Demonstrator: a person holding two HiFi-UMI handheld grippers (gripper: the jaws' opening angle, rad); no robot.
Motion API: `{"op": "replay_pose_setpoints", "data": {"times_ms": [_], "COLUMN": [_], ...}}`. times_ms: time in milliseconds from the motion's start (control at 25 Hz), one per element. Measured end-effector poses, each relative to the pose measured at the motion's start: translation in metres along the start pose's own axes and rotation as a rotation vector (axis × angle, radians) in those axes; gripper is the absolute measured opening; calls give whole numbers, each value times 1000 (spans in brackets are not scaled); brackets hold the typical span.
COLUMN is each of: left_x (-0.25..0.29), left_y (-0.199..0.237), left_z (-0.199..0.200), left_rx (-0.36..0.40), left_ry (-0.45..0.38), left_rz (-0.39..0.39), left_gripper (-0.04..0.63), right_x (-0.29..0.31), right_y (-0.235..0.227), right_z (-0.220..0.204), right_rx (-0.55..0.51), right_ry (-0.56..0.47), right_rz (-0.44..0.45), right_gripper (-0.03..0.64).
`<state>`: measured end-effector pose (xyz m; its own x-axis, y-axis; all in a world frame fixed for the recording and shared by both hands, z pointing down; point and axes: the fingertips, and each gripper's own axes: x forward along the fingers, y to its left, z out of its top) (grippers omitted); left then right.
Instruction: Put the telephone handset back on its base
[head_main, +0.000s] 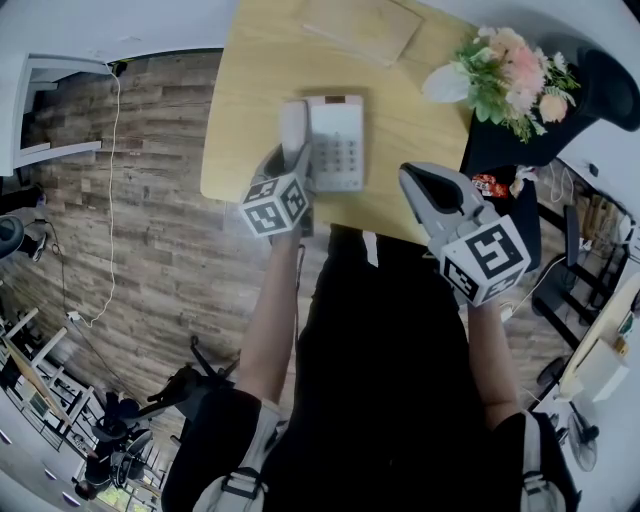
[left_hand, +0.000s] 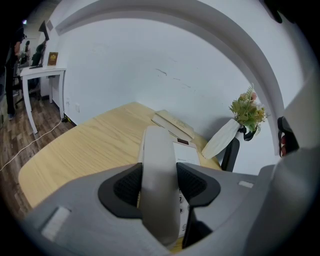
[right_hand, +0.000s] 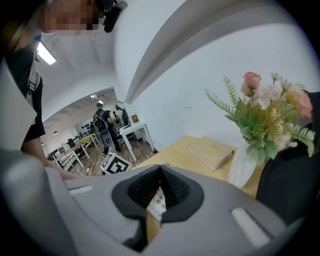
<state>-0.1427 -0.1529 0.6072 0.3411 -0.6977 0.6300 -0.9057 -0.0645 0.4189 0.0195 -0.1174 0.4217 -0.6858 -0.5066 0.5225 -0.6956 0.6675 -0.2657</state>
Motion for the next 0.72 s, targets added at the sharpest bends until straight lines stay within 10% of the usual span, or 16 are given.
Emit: {"op": "replay_pose_setpoints", "data": {"times_ms": [720], "left_x": [-11], "left_y": [3], "left_z": [16], "left_rx": [-12], "left_ry": [-60], "left_rz": [-7], "left_gripper": [212], "right_x": [-1], "right_y": [10], "right_z": [0], "right_rx": [-10], "right_ry": [-5], "right_rz": [9], "right_gripper": [2]}}
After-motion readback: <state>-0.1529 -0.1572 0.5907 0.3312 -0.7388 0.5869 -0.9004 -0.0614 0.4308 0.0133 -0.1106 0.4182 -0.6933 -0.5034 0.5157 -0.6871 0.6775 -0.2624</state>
